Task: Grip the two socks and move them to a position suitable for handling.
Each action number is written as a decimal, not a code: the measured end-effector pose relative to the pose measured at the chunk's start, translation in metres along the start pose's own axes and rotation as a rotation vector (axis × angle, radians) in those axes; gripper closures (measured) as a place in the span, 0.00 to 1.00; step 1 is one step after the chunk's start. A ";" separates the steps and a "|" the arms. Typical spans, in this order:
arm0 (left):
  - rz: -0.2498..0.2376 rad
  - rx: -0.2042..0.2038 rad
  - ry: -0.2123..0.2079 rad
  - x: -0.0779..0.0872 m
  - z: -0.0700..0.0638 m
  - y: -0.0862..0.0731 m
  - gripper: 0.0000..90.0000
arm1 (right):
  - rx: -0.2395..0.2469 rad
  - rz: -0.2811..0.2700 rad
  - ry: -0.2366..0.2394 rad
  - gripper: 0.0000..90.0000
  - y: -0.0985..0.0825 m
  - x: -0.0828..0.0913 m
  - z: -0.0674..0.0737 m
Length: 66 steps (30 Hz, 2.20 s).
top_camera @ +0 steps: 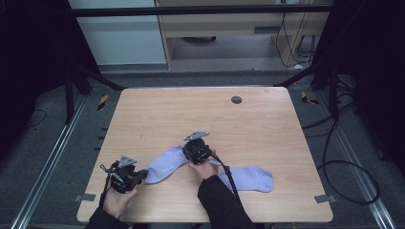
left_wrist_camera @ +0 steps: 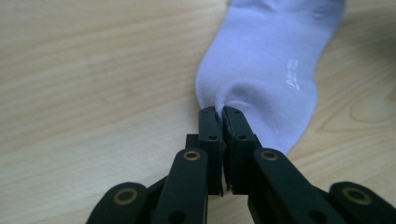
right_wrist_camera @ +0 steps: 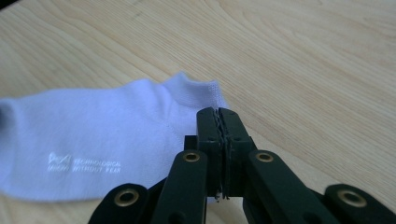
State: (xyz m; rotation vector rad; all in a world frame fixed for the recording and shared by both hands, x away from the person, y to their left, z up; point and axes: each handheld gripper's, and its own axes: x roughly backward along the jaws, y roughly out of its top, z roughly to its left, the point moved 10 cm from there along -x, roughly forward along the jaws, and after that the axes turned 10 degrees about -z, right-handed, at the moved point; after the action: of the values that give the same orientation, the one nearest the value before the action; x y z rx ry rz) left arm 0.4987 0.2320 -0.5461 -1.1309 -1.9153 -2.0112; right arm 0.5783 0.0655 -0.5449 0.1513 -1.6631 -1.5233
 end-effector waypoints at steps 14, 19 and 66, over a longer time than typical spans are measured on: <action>0.019 -0.072 0.056 -0.017 0.021 0.006 0.90 | -0.007 -0.001 0.002 0.97 -0.030 0.035 0.022; -0.018 -0.056 0.056 -0.011 0.024 0.010 0.78 | -0.015 0.001 -0.012 0.85 -0.037 0.039 0.017; -0.095 -0.161 -0.213 -0.037 -0.145 0.056 0.57 | -0.114 -0.093 -0.261 0.49 -0.082 0.224 -0.142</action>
State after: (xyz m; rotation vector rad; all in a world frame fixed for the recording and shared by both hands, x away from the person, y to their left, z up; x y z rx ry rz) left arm 0.4975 0.0765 -0.5100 -1.3680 -1.9668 -2.2092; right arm 0.4927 -0.1978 -0.5203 -0.0339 -1.7858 -1.7639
